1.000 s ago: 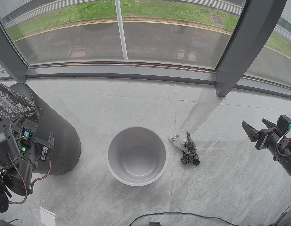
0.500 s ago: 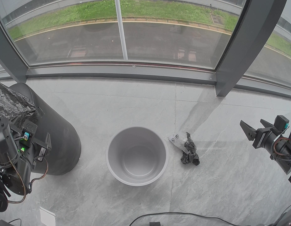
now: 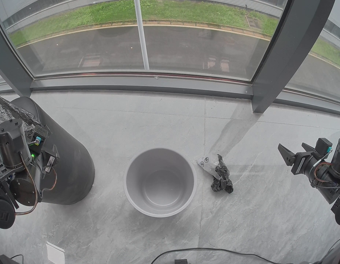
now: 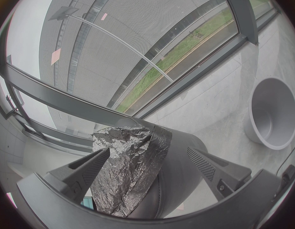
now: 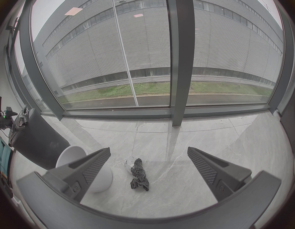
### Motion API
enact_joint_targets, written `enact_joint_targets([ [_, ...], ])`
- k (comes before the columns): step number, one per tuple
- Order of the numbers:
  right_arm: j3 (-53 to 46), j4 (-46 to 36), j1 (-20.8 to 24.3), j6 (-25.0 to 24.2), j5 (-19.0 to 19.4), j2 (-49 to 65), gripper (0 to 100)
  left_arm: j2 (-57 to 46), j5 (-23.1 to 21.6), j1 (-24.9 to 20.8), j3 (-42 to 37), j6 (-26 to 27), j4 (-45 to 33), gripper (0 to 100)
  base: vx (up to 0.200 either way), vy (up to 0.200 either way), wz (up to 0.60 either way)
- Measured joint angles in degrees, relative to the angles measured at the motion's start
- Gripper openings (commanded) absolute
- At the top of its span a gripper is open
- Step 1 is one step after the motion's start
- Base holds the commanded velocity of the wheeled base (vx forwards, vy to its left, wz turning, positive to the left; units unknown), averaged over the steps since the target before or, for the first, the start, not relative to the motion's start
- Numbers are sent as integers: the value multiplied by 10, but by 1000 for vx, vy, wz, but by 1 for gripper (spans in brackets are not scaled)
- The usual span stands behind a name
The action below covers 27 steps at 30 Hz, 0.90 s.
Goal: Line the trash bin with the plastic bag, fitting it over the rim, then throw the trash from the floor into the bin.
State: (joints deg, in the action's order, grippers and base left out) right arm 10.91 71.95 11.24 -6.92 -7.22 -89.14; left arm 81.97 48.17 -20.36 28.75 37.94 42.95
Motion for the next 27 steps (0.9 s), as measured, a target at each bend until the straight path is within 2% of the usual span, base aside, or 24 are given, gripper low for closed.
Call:
enact_joint_targets([
  [15, -5, 1, 0, 0, 0, -15, 100, 16, -1, 42, 33, 57, 1, 100, 0, 0, 0],
  [27, -15, 30, 2, 0, 0, -20, 100, 19, -3, 69, 47, 61, 2, 100, 0, 0, 0],
])
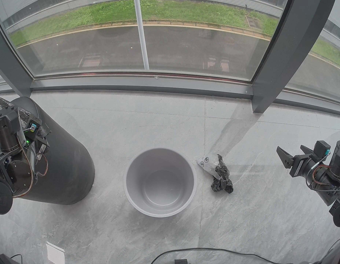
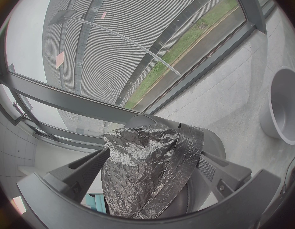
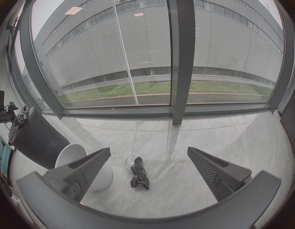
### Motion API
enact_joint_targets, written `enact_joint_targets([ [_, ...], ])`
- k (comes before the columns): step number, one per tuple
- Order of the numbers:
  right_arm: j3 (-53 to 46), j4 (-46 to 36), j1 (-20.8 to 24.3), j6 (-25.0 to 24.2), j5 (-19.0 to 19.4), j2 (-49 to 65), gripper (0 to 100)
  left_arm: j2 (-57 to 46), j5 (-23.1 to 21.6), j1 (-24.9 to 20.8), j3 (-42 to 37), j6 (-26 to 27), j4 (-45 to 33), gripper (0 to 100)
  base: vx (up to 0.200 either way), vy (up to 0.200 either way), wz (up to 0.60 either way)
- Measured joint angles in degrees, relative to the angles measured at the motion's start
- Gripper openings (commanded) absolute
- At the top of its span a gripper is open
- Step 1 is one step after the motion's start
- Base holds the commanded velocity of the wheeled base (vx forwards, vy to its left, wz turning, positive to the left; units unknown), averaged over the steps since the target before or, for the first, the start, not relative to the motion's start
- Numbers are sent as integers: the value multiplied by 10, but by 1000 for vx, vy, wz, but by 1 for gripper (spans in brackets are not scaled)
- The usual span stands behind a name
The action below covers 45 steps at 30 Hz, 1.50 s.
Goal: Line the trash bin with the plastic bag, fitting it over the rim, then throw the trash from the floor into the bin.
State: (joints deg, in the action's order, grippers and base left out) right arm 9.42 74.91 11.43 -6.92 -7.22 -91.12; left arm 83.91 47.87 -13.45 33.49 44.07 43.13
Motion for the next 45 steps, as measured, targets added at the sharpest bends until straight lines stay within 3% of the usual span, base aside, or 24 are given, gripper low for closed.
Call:
enact_joint_targets([
  [16, -3, 0, 2, 0, 0, 3, 100, -4, 0, 3, 9, -3, 0, 100, 0, 0, 0],
  [17, -3, 0, 2, 1, 0, 4, 100, -4, 0, 4, 10, -4, 0, 0, 0, 0, 0],
  [38, -11, 28, 2, 2, -1, 4, 100, 8, -10, 29, 28, -24, 11, 0, 0, 0, 0],
  [42, -11, 29, 2, 2, -1, 6, 100, 1, -32, 26, 36, -62, 13, 0, 0, 0, 0],
  [45, -11, 31, 2, 3, -1, 7, 100, -2, -55, 23, 41, -136, 13, 0, 0, 0, 0],
])
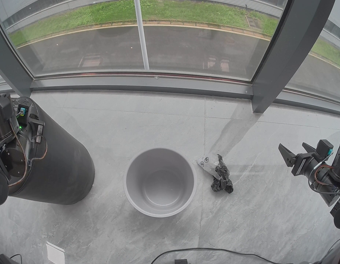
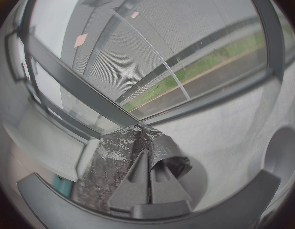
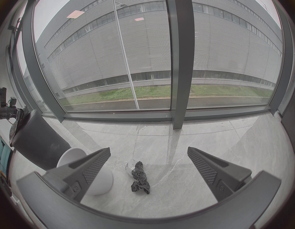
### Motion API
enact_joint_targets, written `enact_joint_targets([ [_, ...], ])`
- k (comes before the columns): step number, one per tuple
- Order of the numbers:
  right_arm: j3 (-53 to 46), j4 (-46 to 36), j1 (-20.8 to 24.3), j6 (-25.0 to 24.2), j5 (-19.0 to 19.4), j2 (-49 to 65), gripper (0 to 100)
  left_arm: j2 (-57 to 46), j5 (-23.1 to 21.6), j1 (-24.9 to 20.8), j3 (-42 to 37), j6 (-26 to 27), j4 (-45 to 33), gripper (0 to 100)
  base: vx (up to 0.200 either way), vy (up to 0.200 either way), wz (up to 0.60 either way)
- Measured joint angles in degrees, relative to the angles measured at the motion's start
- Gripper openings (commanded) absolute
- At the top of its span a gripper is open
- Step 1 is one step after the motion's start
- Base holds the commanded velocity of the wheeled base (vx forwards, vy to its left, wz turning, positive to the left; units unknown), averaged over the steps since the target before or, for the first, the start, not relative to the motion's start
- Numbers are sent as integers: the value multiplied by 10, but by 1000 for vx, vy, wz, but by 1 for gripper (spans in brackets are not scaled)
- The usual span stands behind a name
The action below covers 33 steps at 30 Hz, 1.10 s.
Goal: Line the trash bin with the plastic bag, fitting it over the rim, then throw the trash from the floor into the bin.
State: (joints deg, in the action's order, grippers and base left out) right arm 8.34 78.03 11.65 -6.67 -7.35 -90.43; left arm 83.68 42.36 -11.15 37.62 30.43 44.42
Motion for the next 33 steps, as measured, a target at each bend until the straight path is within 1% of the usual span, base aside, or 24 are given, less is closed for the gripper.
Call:
enact_joint_targets([
  [3, 0, 2, 0, 0, 0, 2, 100, -6, -44, -2, 6, -103, 0, 0, 0, 0, 0],
  [5, -1, 3, 0, 0, 0, 3, 100, -14, -85, -3, 12, -188, -2, 0, 0, 0, 0],
  [6, -1, 3, 0, 0, 0, 3, 100, -18, -98, -3, 15, -217, -4, 0, 0, 0, 0],
  [10, -2, 4, 1, 1, 0, 5, 100, -39, -150, 8, 36, -372, -44, 0, 0, 0, 0],
  [11, -2, 5, 2, 1, 0, 5, 100, -45, -161, 12, 44, -412, -62, 0, 0, 0, 0],
  [12, -2, 5, 3, 1, 0, 6, 100, -50, -170, 16, 51, -440, -79, 0, 0, 0, 0],
  [14, -3, 5, 5, 0, 0, 6, 100, -59, -192, 26, 71, -521, -127, 0, 0, 0, 0],
  [15, -3, 6, 6, 0, 0, 7, 100, -62, -201, 30, 79, -549, -146, 0, 0, 0, 0],
  [16, -3, 6, 7, 0, 0, 7, 100, -66, -217, 36, 93, -595, -182, 0, 0, 0, 0],
  [19, -4, 7, 12, 0, 0, 7, 100, -72, -275, 54, 131, -705, -275, 0, 0, 0, 0],
  [20, -5, 6, 14, 0, 0, 8, 100, -74, -309, 64, 147, -747, -308, 0, 0, 0, 0],
  [21, -5, 7, 15, 0, 0, 9, 100, -75, -345, 73, 160, -775, -331, 0, 0, 0, 0],
  [24, -7, 7, 19, 0, 0, 10, 100, -76, -445, 102, 188, -833, -373, 0, 0, 0, 0],
  [25, -7, 7, 20, 0, 0, 11, 100, -76, -485, 114, 196, -850, -384, 0, 0, 0, 0],
  [26, -8, 7, 21, 0, 0, 11, 100, -76, -514, 123, 201, -862, -390, 0, 0, 0, 0],
  [29, -10, 7, 24, 0, 0, 13, 100, -74, -640, 162, 219, -904, -413, 0, 0, 0, 0],
  [32, -11, 7, 27, -1, 0, 14, 100, -69, -753, 194, 230, -933, -429, 0, 0, 0, 0],
  [33, -12, 7, 28, -1, 0, 14, 100, -67, -799, 206, 233, -943, -435, 0, 0, 0, 0],
])
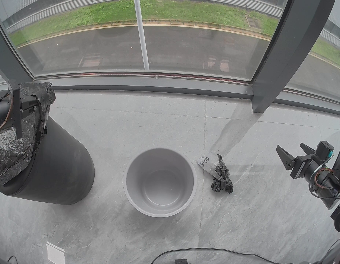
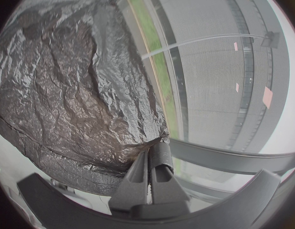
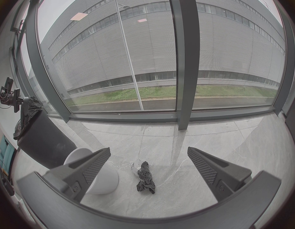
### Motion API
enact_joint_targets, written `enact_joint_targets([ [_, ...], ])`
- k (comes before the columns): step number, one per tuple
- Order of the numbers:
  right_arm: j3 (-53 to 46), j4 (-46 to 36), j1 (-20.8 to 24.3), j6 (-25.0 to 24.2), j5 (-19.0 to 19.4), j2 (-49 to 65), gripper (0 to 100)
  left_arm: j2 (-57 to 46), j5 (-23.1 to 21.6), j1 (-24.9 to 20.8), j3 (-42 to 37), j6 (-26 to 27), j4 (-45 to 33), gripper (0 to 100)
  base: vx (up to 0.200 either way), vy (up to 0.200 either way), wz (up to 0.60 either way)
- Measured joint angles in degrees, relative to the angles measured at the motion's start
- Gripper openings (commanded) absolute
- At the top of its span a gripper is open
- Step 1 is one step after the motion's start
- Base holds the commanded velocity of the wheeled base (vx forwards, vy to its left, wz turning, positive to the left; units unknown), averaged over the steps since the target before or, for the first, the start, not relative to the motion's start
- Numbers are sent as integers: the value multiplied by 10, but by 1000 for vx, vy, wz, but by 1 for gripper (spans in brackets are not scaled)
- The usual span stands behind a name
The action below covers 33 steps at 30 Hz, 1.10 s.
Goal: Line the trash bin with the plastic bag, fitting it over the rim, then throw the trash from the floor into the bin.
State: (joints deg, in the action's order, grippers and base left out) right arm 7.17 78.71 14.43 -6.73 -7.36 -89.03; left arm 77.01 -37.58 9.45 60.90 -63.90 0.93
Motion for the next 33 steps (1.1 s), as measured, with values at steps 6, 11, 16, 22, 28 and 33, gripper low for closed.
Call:
enact_joint_targets([
  [6, -5, 0, 10, 1, 0, 2, 100, 7, -223, 39, -2, -35, -12, 0, 0, 0, 0],
  [11, -5, -3, 33, 1, -7, 5, 100, 1, -383, 30, -20, -54, -6, 0, 0, 0, 0],
  [16, 14, -17, 57, 3, -27, 0, 100, -12, -428, -18, -31, -63, 0, 0, 0, 0, 0],
  [22, 81, -73, 111, 13, -61, -17, 100, -28, -311, -116, -35, -71, 13, 0, 0, 0, 0],
  [28, 214, -156, 219, 41, -102, -46, 100, -36, -156, -212, -26, -78, 31, 0, 0, 0, 0],
  [33, 293, -198, 308, 50, -132, -81, 100, -32, -99, -258, -4, -80, 39, 0, 0, 0, 0],
])
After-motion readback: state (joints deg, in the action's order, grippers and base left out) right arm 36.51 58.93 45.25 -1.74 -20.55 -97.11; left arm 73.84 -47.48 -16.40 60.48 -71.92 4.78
